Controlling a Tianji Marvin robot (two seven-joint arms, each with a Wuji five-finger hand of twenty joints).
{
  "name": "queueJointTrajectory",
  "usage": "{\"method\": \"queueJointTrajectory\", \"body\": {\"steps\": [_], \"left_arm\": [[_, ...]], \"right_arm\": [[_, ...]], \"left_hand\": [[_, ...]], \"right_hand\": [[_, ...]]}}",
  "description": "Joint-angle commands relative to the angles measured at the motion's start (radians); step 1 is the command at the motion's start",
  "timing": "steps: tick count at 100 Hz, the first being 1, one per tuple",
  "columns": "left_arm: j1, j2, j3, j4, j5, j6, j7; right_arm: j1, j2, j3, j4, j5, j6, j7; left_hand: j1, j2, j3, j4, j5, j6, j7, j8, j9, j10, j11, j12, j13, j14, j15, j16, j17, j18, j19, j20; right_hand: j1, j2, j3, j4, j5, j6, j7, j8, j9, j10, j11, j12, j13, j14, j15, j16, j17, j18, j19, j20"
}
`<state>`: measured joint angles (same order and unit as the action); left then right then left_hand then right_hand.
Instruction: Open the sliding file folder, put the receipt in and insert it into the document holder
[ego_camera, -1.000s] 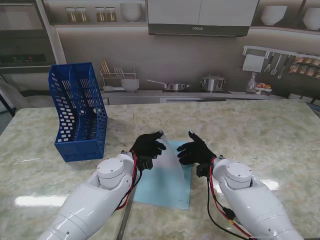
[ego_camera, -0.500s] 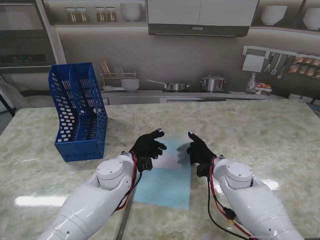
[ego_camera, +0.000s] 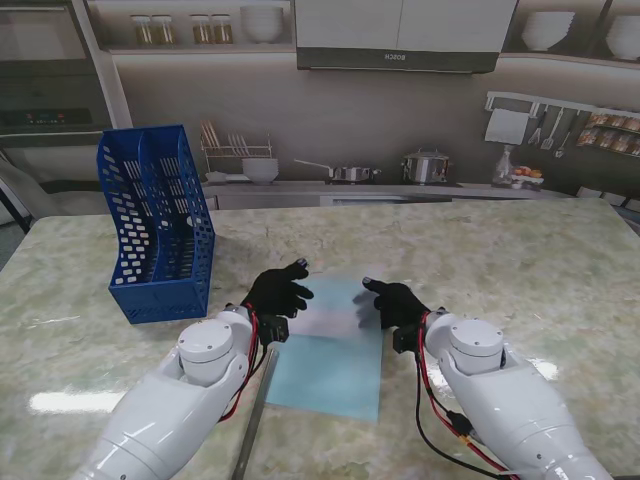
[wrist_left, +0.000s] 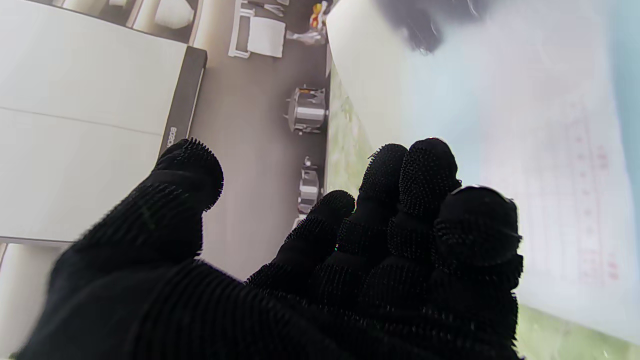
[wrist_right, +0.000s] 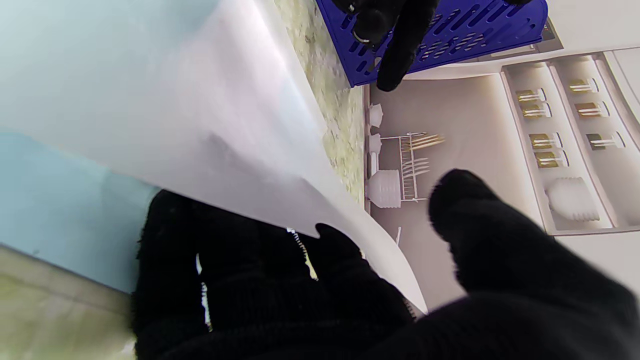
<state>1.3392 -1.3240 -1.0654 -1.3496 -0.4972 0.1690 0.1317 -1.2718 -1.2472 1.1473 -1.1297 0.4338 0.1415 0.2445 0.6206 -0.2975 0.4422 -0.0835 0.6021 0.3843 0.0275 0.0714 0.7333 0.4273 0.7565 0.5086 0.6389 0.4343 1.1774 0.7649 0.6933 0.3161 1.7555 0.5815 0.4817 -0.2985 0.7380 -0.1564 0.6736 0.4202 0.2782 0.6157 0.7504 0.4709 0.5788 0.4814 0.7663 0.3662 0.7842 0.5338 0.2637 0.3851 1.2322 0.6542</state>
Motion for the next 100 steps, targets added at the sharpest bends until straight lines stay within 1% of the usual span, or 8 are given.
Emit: {"method": "queueJointTrajectory", "body": {"steps": [1, 13, 22, 28, 37, 55, 80, 100], "left_arm": [[0.008, 0.008, -0.008, -0.005, 0.006, 0.008, 0.001], [0.015, 0.009, -0.018, -0.005, 0.009, 0.015, 0.003], [0.019, 0.009, -0.024, -0.003, 0.012, 0.021, 0.006], [0.021, 0.009, -0.027, -0.002, 0.012, 0.023, 0.008], [0.025, 0.009, -0.032, -0.003, 0.013, 0.023, 0.012], [0.028, 0.008, -0.038, 0.0, 0.013, 0.028, 0.018], [0.03, 0.005, -0.042, 0.005, 0.007, 0.029, 0.028], [0.035, 0.002, -0.044, 0.0, 0.005, 0.033, 0.046]], "right_arm": [[-0.012, 0.002, -0.012, 0.016, -0.009, 0.022, 0.009], [-0.009, 0.001, -0.017, 0.015, -0.02, 0.038, 0.003], [-0.007, 0.001, -0.02, 0.013, -0.03, 0.051, -0.008], [-0.004, 0.0, -0.023, 0.012, -0.038, 0.06, -0.016], [0.001, -0.002, -0.031, 0.012, -0.055, 0.072, -0.034], [0.01, -0.009, -0.044, 0.016, -0.081, 0.092, -0.073], [0.025, -0.013, -0.063, 0.029, -0.099, 0.1, -0.08], [0.034, -0.017, -0.082, 0.032, -0.118, 0.112, -0.099]], "left_hand": [[0.008, 0.018, -0.024, -0.011, 0.03, 0.014, 0.004, -0.003, -0.022, 0.033, -0.015, -0.017, -0.04, 0.197, -0.012, 0.014, 0.023, -0.183, 0.007, 0.039], [0.017, 0.02, -0.032, -0.009, 0.032, 0.013, 0.004, -0.002, -0.021, 0.034, -0.013, -0.016, -0.04, 0.201, -0.013, 0.016, 0.025, -0.18, 0.007, 0.042], [0.022, 0.022, -0.035, -0.008, 0.031, 0.02, 0.003, -0.002, -0.023, 0.038, -0.014, -0.016, -0.039, 0.203, -0.013, 0.018, 0.026, -0.18, 0.007, 0.044], [0.026, 0.022, -0.039, -0.007, 0.032, 0.021, 0.004, -0.002, -0.023, 0.039, -0.013, -0.016, -0.039, 0.203, -0.013, 0.019, 0.026, -0.18, 0.006, 0.045], [0.03, 0.023, -0.043, -0.006, 0.034, 0.02, 0.004, -0.001, -0.023, 0.04, -0.013, -0.015, -0.038, 0.203, -0.013, 0.02, 0.028, -0.18, 0.007, 0.046], [0.037, 0.024, -0.049, -0.004, 0.073, 0.049, 0.019, 0.004, -0.022, 0.04, -0.011, -0.015, -0.034, 0.201, -0.011, 0.023, 0.032, -0.185, 0.01, 0.047], [0.047, 0.025, -0.055, -0.002, 0.079, 0.052, 0.021, 0.008, -0.018, 0.04, -0.004, -0.012, -0.028, 0.199, -0.008, 0.024, 0.037, -0.19, 0.015, 0.047], [0.054, 0.028, -0.059, 0.0, 0.084, 0.053, 0.023, 0.012, -0.013, 0.038, 0.002, -0.009, -0.023, 0.195, -0.006, 0.025, 0.042, -0.196, 0.019, 0.047]], "right_hand": [[0.097, -0.037, -0.026, 0.027, 0.018, -0.034, 0.023, 0.02, 0.013, -0.002, 0.034, 0.014, 0.025, 0.088, 0.022, 0.02, 0.035, -0.019, 0.126, 0.002], [0.293, -0.017, -0.031, 0.052, 0.034, -0.05, 0.036, 0.036, 0.028, -0.01, 0.07, 0.026, 0.047, 0.078, 0.068, 0.034, 0.067, -0.043, 0.179, 0.002], [0.41, -0.034, -0.029, -0.018, -0.002, -0.062, 0.173, -0.061, 0.044, -0.017, 0.111, 0.043, 0.075, 0.07, 0.128, 0.055, 0.101, -0.076, 0.244, 0.005], [0.444, -0.063, 0.021, -0.045, -0.035, -0.063, 0.316, -0.152, 0.062, -0.022, 0.148, 0.064, 0.102, 0.061, 0.18, 0.074, 0.137, -0.106, 0.298, 0.017], [0.484, -0.102, 0.078, -0.067, -0.046, -0.071, 0.45, -0.211, 0.106, -0.032, 0.216, 0.121, 0.171, 0.036, 0.298, 0.116, 0.234, -0.163, 0.38, 0.043], [0.526, -0.154, 0.144, -0.088, -0.005, -0.093, 0.562, -0.219, 0.189, -0.043, 0.342, 0.201, 0.301, -0.03, 0.483, 0.163, 0.389, -0.256, 0.498, 0.082], [0.533, -0.146, 0.175, -0.096, 0.072, -0.178, 0.615, -0.172, 0.221, -0.025, 0.428, 0.263, 0.409, -0.12, 0.63, 0.192, 0.493, -0.318, 0.583, 0.102], [0.514, -0.087, 0.224, -0.094, 0.116, -0.245, 0.612, 0.057, 0.221, -0.015, 0.509, 0.374, 0.468, -0.216, 0.743, 0.192, 0.557, -0.334, 0.639, 0.094]]}}
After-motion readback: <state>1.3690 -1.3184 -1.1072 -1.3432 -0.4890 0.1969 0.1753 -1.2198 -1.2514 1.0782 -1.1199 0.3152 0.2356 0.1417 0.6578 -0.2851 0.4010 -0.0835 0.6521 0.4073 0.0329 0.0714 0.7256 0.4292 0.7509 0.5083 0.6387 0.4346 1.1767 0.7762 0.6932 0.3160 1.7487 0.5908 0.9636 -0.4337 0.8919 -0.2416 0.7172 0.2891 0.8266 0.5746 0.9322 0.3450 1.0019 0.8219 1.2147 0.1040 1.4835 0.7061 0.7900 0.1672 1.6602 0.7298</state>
